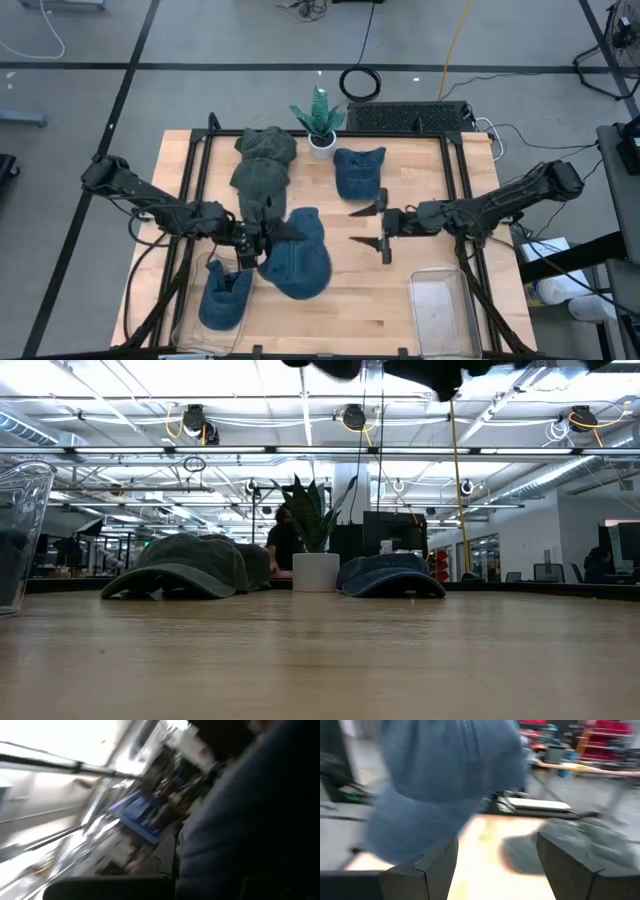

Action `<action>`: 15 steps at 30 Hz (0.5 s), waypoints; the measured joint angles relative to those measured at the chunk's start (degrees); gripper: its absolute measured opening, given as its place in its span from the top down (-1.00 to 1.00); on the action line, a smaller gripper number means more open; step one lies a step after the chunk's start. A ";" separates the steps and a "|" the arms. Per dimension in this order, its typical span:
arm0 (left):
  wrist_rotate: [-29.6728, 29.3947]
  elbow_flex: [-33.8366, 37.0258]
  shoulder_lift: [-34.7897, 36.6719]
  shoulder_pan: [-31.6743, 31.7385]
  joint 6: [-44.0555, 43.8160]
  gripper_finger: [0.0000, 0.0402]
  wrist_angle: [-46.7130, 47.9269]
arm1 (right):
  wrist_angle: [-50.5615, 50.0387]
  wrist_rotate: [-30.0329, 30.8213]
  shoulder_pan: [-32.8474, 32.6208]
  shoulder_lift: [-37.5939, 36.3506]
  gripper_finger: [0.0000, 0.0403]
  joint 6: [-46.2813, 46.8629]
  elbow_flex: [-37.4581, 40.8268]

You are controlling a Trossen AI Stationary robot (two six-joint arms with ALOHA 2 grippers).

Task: Pick & Place hat
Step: Put the bottom blue cap into the left transparent bin

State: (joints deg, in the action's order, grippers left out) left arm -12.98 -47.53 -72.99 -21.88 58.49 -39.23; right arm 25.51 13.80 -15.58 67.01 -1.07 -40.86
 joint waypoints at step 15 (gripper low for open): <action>34.33 0.00 0.00 6.93 -16.51 0.91 2.28 | 38.44 -27.57 5.93 22.35 -0.26 5.60 0.02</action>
State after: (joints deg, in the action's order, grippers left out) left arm 21.34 -47.53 -72.99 -14.95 41.99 -36.96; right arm 63.94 -13.77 -9.65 89.36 4.54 -40.84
